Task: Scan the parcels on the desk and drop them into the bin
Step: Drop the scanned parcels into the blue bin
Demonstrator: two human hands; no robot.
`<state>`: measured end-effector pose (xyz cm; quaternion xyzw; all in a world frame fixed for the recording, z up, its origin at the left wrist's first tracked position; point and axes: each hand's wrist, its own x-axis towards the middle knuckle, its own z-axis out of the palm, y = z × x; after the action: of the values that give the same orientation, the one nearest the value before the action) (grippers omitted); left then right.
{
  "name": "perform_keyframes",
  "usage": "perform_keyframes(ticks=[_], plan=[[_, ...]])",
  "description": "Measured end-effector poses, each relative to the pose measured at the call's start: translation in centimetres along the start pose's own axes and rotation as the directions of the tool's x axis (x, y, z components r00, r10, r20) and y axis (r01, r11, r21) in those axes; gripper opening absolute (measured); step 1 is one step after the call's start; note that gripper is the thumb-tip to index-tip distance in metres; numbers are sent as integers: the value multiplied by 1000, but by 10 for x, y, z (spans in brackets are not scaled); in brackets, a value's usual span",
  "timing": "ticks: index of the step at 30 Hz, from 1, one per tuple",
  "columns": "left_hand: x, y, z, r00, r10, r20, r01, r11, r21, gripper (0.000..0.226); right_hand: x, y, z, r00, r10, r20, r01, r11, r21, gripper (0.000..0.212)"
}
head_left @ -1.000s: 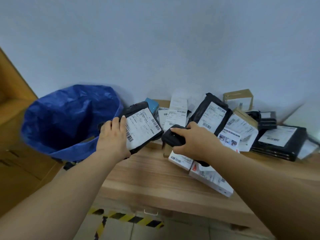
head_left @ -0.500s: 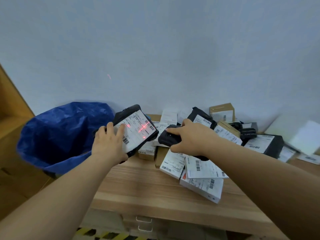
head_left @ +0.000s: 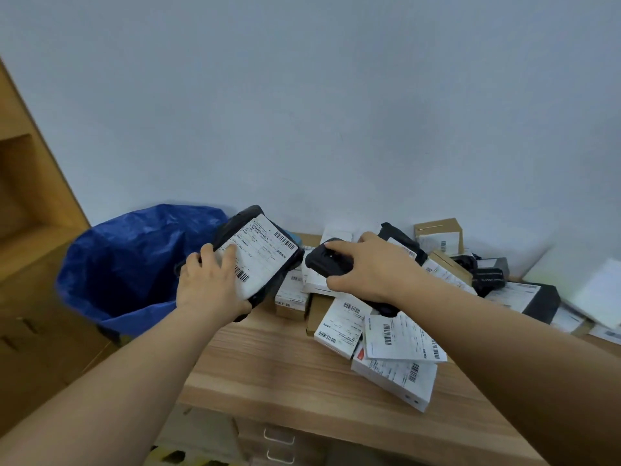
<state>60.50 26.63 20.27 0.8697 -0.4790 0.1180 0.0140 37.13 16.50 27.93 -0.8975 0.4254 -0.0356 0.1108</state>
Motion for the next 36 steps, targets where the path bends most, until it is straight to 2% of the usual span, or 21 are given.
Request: perform_keyframes(ticks=[3, 7, 12, 16, 26, 31, 36], plan=[[-5, -15, -4, 997, -73, 10, 74, 995, -71, 101, 9, -16, 12, 996, -9, -91, 19, 994, 110, 71], [-10, -56, -6, 979, -202, 13, 203, 976, -81, 97, 25, -55, 22, 979, -46, -200, 90, 971, 220, 69], [-13, -133, -6, 915, -403, 31, 404, 909, -106, 96, 58, -129, 35, 960, -84, -267, 167, 938, 305, 70], [-13, -207, -5, 860, -508, 34, 509, 854, -111, 97, 88, -203, 53, 953, -131, -274, 221, 919, 328, 71], [9, -402, -1, 826, -563, 12, 563, 826, -14, 93, 162, -389, 111, 945, -176, -277, 279, 875, 396, 71], [40, -458, 16, 818, -573, 54, 575, 817, -49, 93, 200, -439, 134, 958, -145, -249, 243, 873, 423, 71], [90, -478, 52, 848, -517, 120, 528, 844, -93, 93, 255, -455, 155, 972, -93, -217, 181, 883, 433, 70]])
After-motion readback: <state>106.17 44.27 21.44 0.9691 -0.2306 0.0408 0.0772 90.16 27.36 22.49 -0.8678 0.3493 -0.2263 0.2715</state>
